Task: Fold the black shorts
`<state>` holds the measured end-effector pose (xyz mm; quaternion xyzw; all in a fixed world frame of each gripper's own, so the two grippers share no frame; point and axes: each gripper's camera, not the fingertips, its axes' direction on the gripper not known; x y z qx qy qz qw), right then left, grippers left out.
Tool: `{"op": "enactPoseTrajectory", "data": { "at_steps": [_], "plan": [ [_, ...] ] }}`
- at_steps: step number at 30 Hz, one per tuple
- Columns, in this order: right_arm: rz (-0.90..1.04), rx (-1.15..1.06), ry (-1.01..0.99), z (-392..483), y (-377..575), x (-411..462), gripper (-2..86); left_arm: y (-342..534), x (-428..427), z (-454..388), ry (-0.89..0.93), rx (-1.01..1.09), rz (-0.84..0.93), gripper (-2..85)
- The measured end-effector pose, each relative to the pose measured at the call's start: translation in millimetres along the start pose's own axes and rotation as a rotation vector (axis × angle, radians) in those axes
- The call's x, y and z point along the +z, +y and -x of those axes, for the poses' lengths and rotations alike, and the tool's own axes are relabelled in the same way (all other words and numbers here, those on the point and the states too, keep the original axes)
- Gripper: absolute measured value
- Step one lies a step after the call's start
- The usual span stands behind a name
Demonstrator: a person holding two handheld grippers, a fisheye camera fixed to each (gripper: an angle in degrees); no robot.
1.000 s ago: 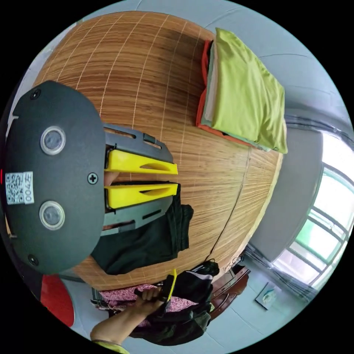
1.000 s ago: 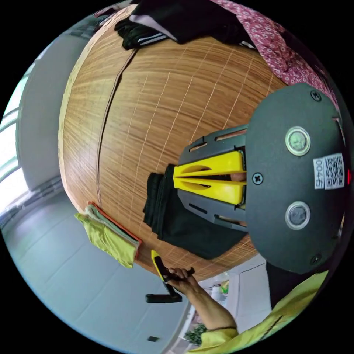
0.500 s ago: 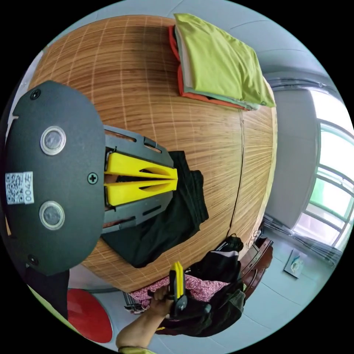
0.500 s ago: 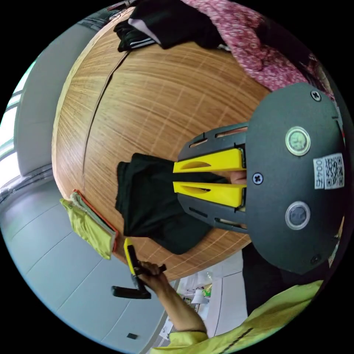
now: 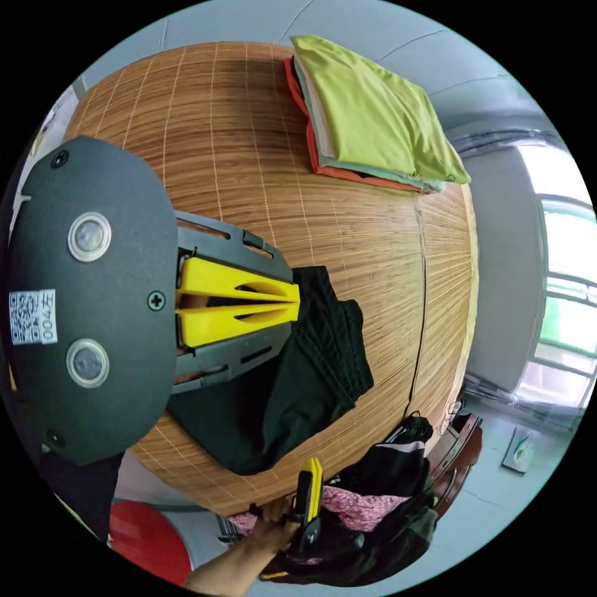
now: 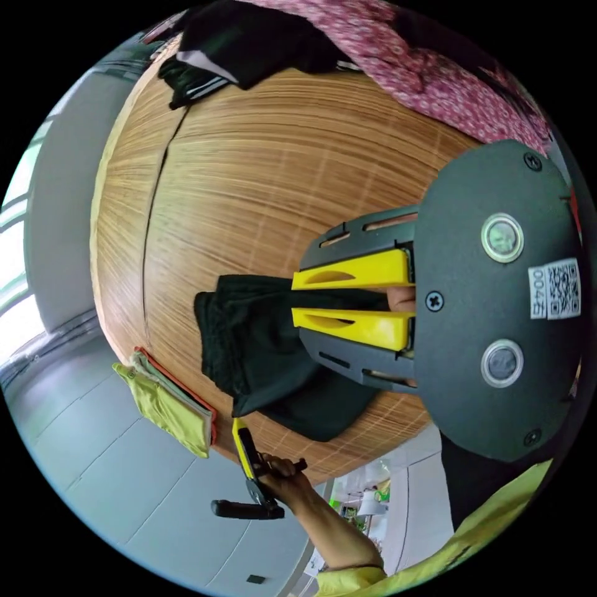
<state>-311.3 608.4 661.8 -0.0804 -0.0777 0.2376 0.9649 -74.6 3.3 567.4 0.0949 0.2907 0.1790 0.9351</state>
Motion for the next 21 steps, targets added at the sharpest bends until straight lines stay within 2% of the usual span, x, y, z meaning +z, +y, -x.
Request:
{"op": "enactPoseTrajectory", "data": {
  "at_steps": [5, 7, 9, 12, 17, 21],
  "plan": [
    [0.093, -0.032, -0.039, -4.4, -66.5, 38.4, 8.7, -6.4, 4.7, 13.9, 0.029, 0.006, 0.018, 0.7],
    [0.141, -0.051, 0.016, -3.6, -79.1, 49.6, 4.7, -4.9, 4.5, 20.6, 0.048, -0.015, -0.003, 1.2],
    [0.111, -0.057, 0.108, -1.2, -80.6, 41.7, 1.2, -0.3, 8.5, 29.0, 0.063, -0.06, -0.01, 2.0],
    [0.016, 0.01, 0.072, -12.0, -74.3, 16.4, 0.6, 4.0, 22.7, 26.6, 0.068, -0.027, 0.016, 3.4],
    [0.046, 0.086, -0.022, -34.3, -64.4, 30.0, 6.2, -4.2, 50.7, 18.1, 0.119, 0.026, 0.077, 8.0],
    [0.018, 0.177, -0.191, -52.9, -69.6, 38.4, 11.1, -12.1, 72.5, 24.6, 0.122, -0.029, 0.117, 11.3]
  ]
}}
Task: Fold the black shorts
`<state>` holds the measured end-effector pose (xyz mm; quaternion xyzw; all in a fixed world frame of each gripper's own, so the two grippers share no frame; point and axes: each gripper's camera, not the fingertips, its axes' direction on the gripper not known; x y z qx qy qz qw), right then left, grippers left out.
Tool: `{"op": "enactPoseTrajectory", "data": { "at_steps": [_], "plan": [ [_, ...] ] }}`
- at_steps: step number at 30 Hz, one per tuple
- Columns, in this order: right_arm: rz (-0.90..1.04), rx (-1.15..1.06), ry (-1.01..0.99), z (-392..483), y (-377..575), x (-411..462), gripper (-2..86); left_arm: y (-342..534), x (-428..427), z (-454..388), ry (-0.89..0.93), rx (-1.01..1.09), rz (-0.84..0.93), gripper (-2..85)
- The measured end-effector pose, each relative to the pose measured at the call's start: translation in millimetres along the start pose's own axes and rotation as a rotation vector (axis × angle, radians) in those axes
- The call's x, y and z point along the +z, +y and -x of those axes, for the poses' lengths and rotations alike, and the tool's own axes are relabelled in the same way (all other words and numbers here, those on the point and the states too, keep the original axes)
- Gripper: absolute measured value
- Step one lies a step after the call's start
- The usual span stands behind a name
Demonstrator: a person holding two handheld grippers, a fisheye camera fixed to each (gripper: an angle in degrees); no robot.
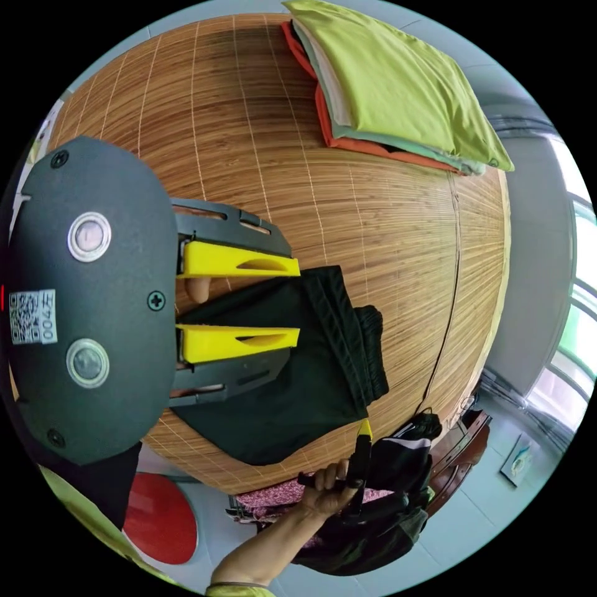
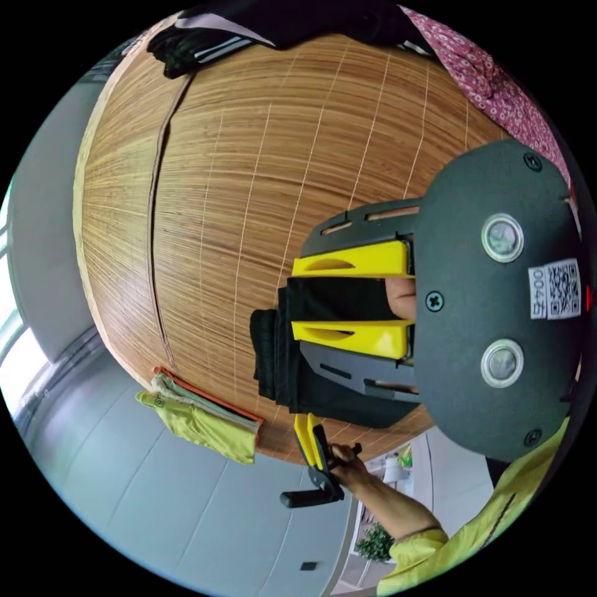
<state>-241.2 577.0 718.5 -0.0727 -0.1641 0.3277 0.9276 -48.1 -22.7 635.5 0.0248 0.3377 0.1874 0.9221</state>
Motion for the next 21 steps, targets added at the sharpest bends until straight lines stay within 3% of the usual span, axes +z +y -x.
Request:
{"op": "enactPoseTrajectory", "data": {
  "at_steps": [2, 4, 5, 9, 13, 21],
  "plan": [
    [0.03, 0.036, -0.012, -7.7, -4.3, 8.9, 10.2, -1.5, 8.4, 6.6, 0.02, -0.042, 0.01, 10.9],
    [0.061, 0.007, 0.068, -2.2, -4.4, 18.0, 1.9, -0.6, 14.6, 10.2, 0.049, -0.061, 0.006, 7.9],
    [0.055, -0.014, 0.086, 2.6, -3.6, 16.9, 1.5, 0.8, 13.3, 9.8, 0.045, -0.065, -0.016, 3.9],
    [-0.102, -0.094, 0.11, 26.0, 4.1, -13.8, 0.9, 9.4, -7.7, -3.4, -0.019, -0.021, -0.17, 2.3],
    [-0.016, 0.016, 0.153, 5.8, -9.5, 17.2, 4.6, 8.2, 27.5, 5.8, -0.074, -0.043, -0.049, 2.2],
    [-0.141, 0.126, 0.162, -7.3, 16.2, -20.0, 4.8, 38.9, 41.6, 69.6, 0.244, -0.399, -0.164, 5.3]
  ]
}}
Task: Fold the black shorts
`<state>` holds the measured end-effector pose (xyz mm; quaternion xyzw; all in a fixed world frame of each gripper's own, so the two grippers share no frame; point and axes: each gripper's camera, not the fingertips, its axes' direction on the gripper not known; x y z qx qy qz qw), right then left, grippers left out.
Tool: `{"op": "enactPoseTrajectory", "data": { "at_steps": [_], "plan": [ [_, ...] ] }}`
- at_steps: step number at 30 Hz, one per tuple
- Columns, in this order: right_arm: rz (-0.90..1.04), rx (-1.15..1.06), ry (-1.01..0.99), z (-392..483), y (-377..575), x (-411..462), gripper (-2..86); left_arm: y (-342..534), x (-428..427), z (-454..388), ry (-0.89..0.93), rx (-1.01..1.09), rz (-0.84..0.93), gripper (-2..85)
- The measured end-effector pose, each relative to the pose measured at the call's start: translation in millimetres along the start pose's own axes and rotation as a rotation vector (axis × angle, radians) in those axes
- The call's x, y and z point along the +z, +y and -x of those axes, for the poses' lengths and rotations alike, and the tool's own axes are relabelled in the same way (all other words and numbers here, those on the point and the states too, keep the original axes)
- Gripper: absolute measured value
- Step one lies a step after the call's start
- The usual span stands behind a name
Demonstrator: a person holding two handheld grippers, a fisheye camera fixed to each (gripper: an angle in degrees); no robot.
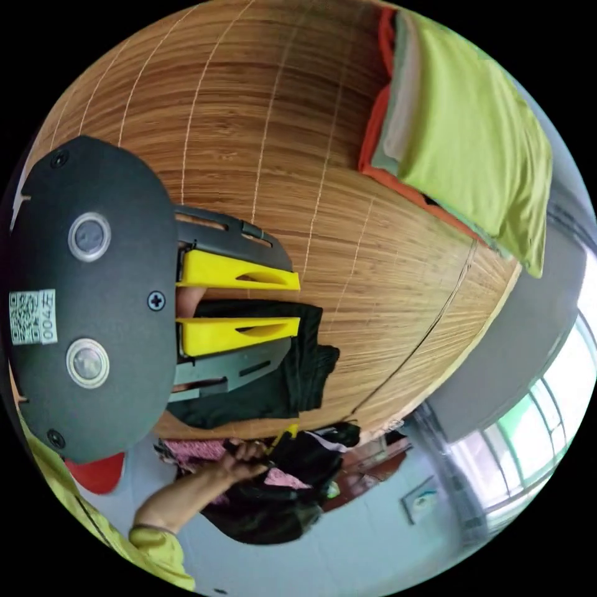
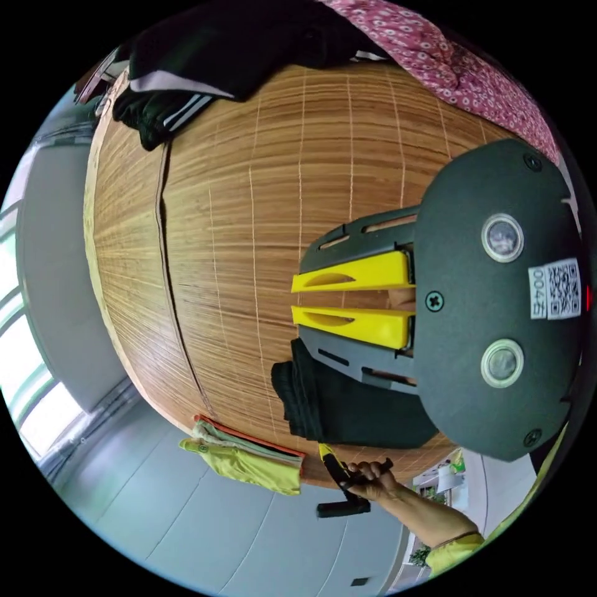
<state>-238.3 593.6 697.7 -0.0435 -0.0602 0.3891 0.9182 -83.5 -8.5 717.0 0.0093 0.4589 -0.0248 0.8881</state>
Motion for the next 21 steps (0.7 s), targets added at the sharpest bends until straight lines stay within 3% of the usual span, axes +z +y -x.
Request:
{"op": "enactPoseTrajectory", "data": {
  "at_steps": [3, 5, 8, 10, 16, 18, 21],
  "plan": [
    [0.032, -0.095, -0.018, 11.8, 42.4, -31.2, 3.9, 19.0, -25.4, 14.0, 0.051, -0.066, -0.085, 3.7],
    [0.094, -0.186, -0.008, 25.3, 73.9, -42.4, 3.5, 40.1, -40.6, 2.4, 0.098, 0.005, -0.093, 2.2],
    [0.21, -0.344, 0.029, 50.8, 120.8, -43.1, 6.3, 92.3, -39.3, -32.3, 0.145, 0.193, 0.059, 0.8],
    [0.299, -0.417, 0.06, 63.9, 140.2, -28.9, 8.7, 125.8, -26.7, -48.4, 0.041, 0.29, 0.148, 0.5],
    [0.341, -0.372, -0.019, 65.7, 128.8, -5.3, 2.9, 170.6, 8.4, -47.4, -0.126, 0.351, 0.233, 0.2],
    [0.351, -0.358, 0.04, 61.9, 125.2, 1.9, 1.7, 176.3, 11.7, -43.6, -0.128, 0.383, 0.239, 0.2],
    [0.328, -0.203, -0.031, 46.2, 117.3, -6.4, 2.7, 177.2, -2.6, -38.8, -0.117, 0.328, 0.191, 0.2]
  ]
}}
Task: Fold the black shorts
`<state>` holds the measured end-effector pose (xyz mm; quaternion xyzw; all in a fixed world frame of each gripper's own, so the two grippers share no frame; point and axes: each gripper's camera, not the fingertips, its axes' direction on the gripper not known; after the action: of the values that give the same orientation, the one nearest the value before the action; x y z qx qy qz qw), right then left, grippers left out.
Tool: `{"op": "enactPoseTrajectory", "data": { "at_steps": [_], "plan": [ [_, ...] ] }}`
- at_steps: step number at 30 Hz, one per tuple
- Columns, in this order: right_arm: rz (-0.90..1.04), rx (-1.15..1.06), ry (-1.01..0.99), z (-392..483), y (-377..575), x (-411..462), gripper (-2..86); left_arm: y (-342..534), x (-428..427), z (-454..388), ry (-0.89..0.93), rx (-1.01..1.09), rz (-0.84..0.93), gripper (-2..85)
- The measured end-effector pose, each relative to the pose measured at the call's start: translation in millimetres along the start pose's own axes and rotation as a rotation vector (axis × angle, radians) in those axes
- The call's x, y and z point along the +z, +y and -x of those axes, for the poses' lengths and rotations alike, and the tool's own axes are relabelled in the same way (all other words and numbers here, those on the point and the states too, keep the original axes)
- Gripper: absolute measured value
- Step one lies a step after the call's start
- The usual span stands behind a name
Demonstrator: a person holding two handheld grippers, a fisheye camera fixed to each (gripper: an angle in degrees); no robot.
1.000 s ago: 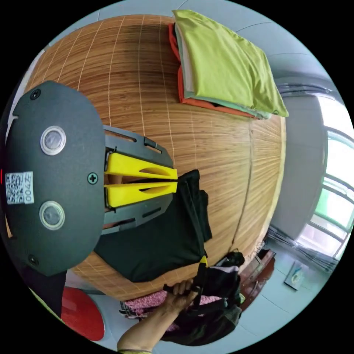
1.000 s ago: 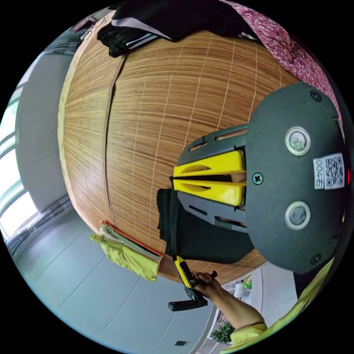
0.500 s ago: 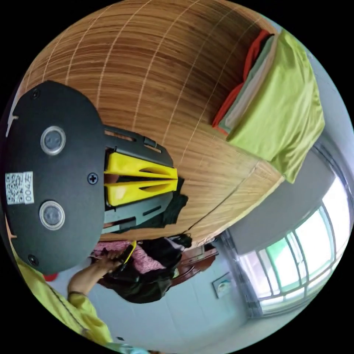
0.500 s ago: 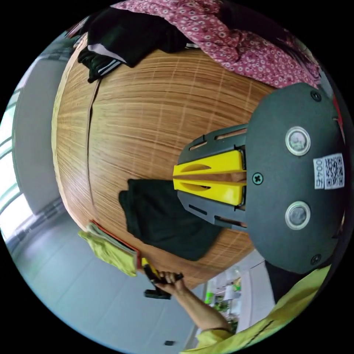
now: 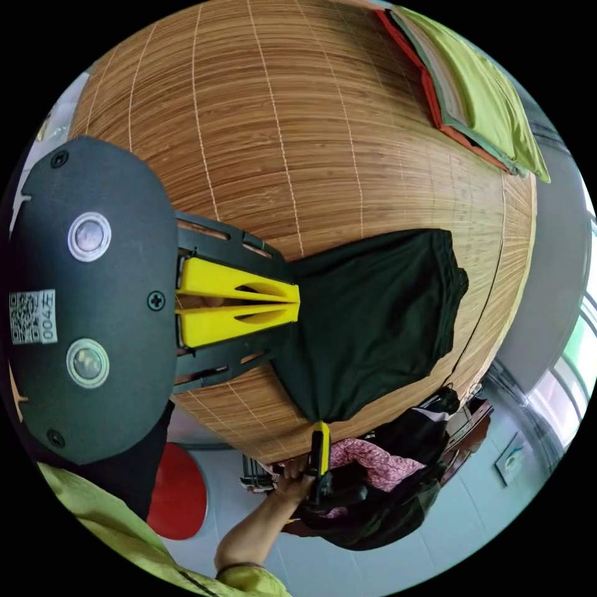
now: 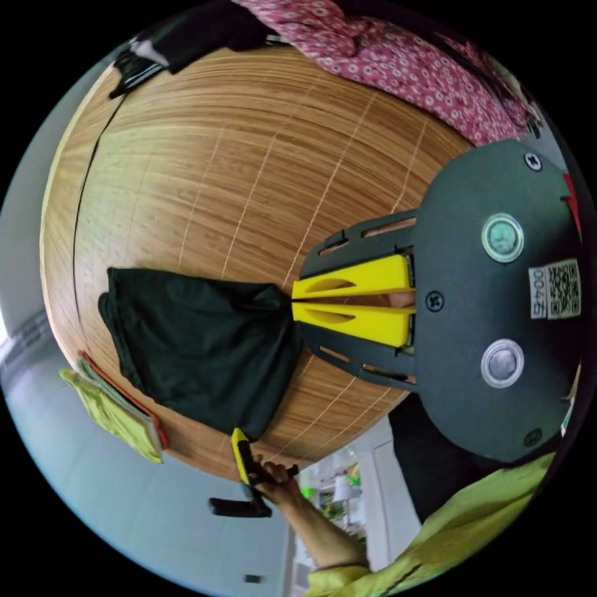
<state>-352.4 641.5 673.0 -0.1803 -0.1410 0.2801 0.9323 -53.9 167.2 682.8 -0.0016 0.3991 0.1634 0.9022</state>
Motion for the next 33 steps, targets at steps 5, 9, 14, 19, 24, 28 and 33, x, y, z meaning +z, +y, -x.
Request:
{"op": "enactPoseTrajectory", "data": {
  "at_steps": [5, 9, 14, 19, 24, 28, 33],
  "plan": [
    [-0.165, 0.121, -0.058, 23.9, 24.3, -28.0, 6.9, 37.4, -28.1, 21.2, 0.11, -0.195, -0.081, 0.4],
    [-0.169, -0.187, 0.042, 137.0, 11.7, -1.8, 7.9, 81.3, -21.2, 25.0, 0.208, -0.392, -0.063, 1.0],
    [-0.182, -0.757, 0.293, 260.8, -13.1, 63.0, 9.8, 122.7, -10.5, 21.7, 0.331, -0.541, -0.106, 3.6],
    [-0.118, -1.019, 0.395, 286.5, -43.7, 110.5, 7.0, 153.0, -8.7, 22.3, 0.422, -0.614, -0.158, 8.1],
    [-0.083, -0.831, 0.291, 261.4, -77.5, 93.8, 3.6, 169.1, -5.2, 13.7, 0.518, -0.665, -0.194, 13.2],
    [-0.088, -0.721, 0.172, 240.3, -92.9, 67.3, 3.3, 166.6, -2.1, -1.7, 0.595, -0.679, -0.26, 15.5],
    [-0.091, -0.71, 0.16, 222.3, -94.9, 63.7, 3.4, 145.5, 11.8, -25.5, 0.66, -0.673, -0.277, 16.9]
  ]
}}
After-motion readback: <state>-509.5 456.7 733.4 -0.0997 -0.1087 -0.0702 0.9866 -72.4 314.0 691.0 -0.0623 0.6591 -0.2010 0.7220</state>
